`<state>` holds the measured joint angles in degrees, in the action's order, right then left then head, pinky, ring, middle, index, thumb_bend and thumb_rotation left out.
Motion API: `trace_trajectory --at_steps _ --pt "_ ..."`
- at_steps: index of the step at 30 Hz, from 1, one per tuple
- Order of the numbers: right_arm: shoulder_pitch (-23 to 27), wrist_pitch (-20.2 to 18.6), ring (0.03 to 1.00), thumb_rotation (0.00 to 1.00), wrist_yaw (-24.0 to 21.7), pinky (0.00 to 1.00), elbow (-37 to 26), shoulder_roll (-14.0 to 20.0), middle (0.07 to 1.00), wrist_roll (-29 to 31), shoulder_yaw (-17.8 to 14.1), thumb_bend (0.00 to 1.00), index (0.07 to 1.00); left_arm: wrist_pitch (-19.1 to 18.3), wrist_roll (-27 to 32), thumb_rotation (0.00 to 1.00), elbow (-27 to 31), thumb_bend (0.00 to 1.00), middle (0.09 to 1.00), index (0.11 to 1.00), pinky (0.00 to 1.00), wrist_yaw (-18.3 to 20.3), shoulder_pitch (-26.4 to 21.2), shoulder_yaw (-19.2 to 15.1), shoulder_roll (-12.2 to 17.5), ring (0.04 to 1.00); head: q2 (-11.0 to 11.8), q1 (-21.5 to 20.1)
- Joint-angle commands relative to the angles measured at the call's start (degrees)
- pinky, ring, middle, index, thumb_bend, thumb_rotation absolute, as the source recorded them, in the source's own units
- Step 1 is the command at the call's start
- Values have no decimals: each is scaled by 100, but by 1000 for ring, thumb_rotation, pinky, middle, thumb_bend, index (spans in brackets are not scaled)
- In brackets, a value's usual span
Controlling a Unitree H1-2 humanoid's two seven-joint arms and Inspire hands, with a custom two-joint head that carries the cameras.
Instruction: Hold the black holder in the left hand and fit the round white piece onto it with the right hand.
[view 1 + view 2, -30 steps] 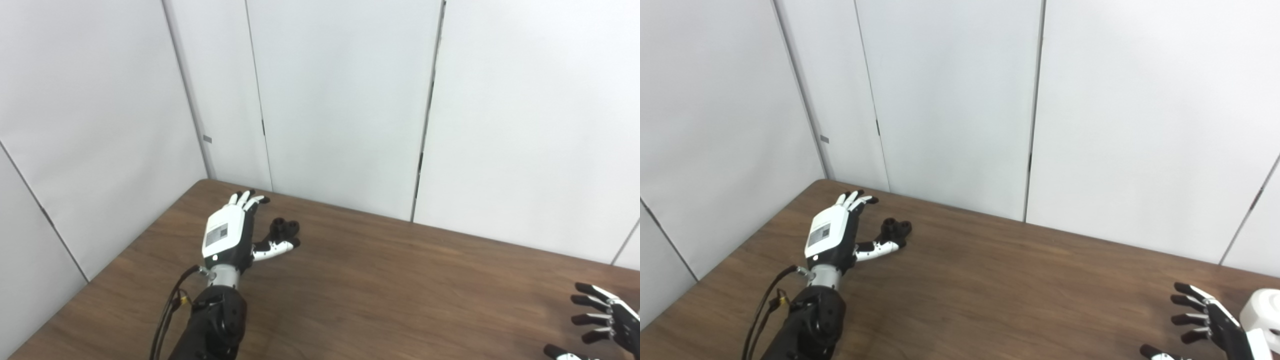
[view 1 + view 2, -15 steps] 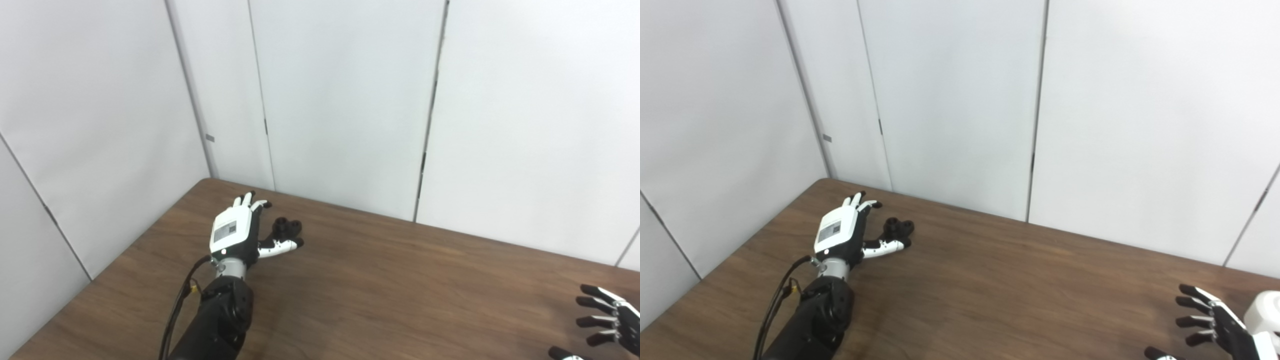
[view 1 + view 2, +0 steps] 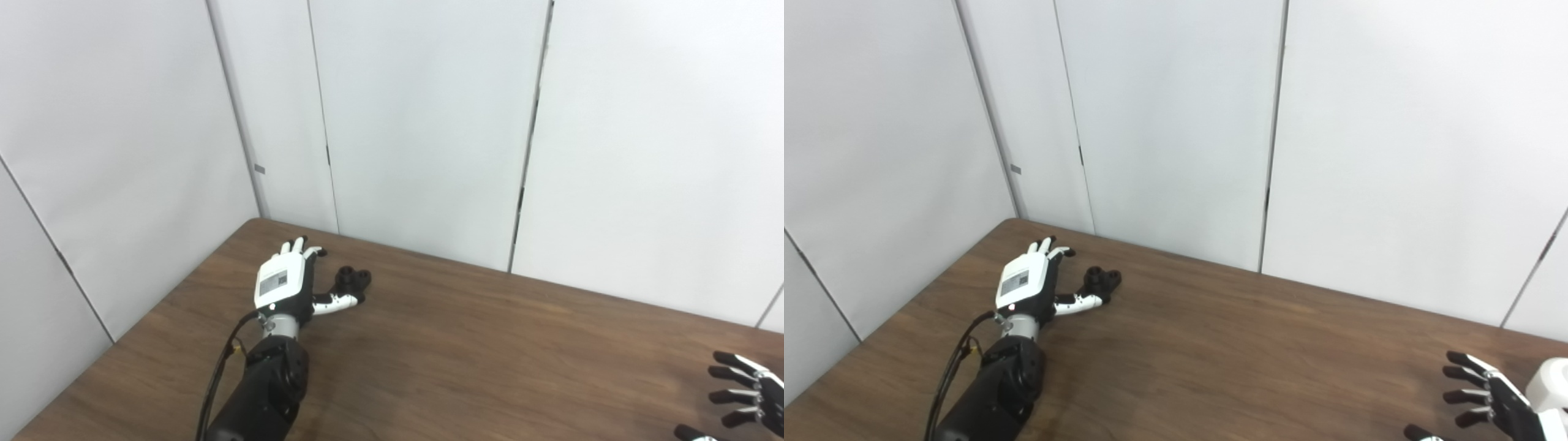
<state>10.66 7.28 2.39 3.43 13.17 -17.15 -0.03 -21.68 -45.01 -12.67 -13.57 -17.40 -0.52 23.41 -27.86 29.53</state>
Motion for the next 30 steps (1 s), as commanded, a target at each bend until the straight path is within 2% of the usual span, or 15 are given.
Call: trace_trajectory --at_steps 1,7,15,24,30 --pt "109 218 620 176 33 459 -216 103 734 52 -56 670 774 96 -21 527 24 968 973 802 934 -205 -292 -14 200 1000 -9 1" --pt "93 221 621 195 38 456 -223 114 733 28 -61 671 773 185 36 515 -216 948 946 769 873 -263 -359 60 251 984 -24 -25" --pt "82 207 617 215 23 457 -247 162 729 18 -77 669 771 205 165 452 -436 913 906 744 812 -310 -438 112 257 943 -41 -40" --pt "67 189 615 218 16 452 -280 163 730 40 -67 669 770 610 392 438 -966 888 871 722 763 -548 -545 134 325 904 -55 -61" --pt "69 203 617 200 3 451 -290 173 729 46 -61 663 766 766 502 385 -1232 851 854 683 751 -644 -614 160 363 889 -66 -83"
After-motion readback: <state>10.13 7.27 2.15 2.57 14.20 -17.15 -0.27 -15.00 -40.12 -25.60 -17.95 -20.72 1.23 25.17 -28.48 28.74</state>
